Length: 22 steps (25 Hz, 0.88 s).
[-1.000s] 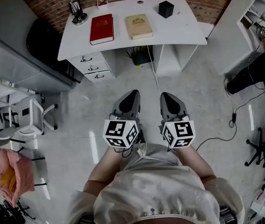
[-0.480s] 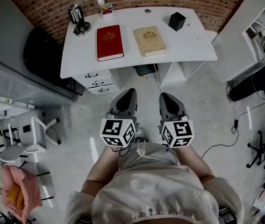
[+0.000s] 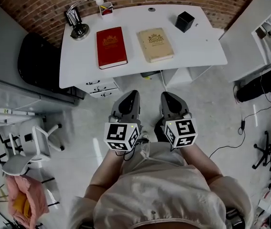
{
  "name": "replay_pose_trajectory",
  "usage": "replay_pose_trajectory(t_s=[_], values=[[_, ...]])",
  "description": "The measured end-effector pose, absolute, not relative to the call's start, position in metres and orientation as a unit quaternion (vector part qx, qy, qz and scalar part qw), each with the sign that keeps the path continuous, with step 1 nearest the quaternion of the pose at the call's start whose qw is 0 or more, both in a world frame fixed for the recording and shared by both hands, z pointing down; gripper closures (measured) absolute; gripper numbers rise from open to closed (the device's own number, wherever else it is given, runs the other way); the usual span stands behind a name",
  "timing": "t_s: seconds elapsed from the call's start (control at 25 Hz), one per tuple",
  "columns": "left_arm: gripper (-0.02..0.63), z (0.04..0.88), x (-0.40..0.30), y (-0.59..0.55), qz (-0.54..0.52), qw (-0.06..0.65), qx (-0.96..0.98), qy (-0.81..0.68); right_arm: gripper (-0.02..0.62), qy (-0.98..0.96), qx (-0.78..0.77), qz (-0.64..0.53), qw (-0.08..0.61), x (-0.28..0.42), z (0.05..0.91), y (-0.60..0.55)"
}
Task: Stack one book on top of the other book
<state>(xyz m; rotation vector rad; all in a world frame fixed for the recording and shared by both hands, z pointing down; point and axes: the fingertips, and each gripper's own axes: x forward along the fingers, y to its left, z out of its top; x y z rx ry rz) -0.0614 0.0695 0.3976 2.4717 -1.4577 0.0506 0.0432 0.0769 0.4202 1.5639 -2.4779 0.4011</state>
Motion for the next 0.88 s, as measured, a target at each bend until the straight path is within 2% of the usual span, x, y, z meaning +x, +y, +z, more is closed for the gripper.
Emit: replay_pose_trajectory(t_s=[0.6,0.72,0.88], values=[[0.586,0.409,-0.025,-0.115,0.016,0.15,0.796,-0.586,0.568,-0.877,0.457,0.121,0.084,0.091,0.411,-0.143],[0.586,0.424,-0.011,-0.145,0.033,0.158,0.785,-0.598,0.566,-0.88,0.446,0.133,0.095,0.108,0.424,-0.176],[0.586,0.439,0.011,-0.18,0.087,0.132,0.786,-0.598,0.566,-0.884,0.43,0.141,0.115,0.124,0.445,-0.216]])
